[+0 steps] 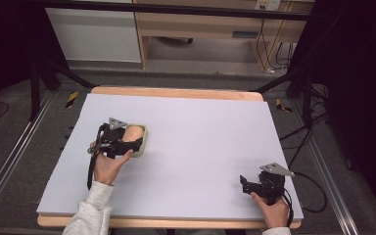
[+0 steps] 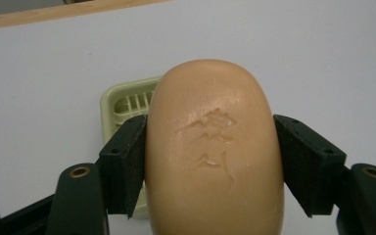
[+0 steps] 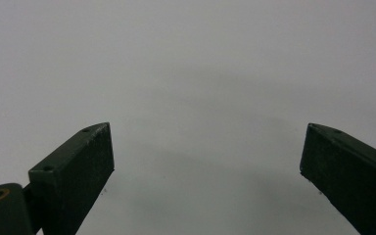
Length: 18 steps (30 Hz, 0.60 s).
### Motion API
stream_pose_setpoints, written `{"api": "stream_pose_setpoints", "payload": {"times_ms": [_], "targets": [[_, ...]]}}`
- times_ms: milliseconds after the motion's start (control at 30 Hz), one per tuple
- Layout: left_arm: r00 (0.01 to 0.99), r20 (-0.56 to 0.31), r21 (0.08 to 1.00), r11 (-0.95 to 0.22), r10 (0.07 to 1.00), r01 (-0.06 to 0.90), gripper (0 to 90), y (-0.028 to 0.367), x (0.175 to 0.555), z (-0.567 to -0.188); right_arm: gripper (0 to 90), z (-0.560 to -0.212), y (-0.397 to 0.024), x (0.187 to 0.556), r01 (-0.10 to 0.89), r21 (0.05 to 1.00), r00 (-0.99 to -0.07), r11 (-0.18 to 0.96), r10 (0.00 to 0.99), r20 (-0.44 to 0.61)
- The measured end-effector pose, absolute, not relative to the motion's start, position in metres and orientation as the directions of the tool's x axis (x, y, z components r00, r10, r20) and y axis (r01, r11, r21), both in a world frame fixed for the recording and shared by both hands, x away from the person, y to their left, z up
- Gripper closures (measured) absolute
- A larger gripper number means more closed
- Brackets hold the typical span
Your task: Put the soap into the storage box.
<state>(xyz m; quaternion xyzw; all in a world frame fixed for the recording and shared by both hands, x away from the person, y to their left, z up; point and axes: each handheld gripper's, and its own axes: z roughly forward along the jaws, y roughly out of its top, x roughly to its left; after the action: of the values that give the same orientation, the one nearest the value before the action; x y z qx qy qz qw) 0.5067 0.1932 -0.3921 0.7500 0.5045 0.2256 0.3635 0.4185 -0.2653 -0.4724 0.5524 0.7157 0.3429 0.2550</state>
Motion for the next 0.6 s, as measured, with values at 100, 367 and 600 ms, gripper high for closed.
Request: {"api": "stream_pose_setpoints", "payload": {"times_ms": [100, 367, 600], "targets": [[0.385, -0.022, 0.771, -0.229, 0.923, 0.594, 31.7, 0.193, 0.510, -0.392, 6.0, -0.472, -0.265, 0.419, 0.614, 0.774, -0.260, 0.155, 0.965, 0.014], [0.374, -0.032, 0.767, -0.217, 0.927, 0.603, 31.7, 0.194, 0.522, -0.395, 6.0, -0.473, -0.265, 0.419, 0.615, 0.773, -0.263, 0.157, 0.965, 0.013], [0.361, -0.021, 0.760, -0.220, 0.932, 0.612, 31.7, 0.195, 0.535, -0.401, 6.0, -0.473, -0.266, 0.419, 0.615, 0.773, -0.262, 0.155, 0.965, 0.015]]}}
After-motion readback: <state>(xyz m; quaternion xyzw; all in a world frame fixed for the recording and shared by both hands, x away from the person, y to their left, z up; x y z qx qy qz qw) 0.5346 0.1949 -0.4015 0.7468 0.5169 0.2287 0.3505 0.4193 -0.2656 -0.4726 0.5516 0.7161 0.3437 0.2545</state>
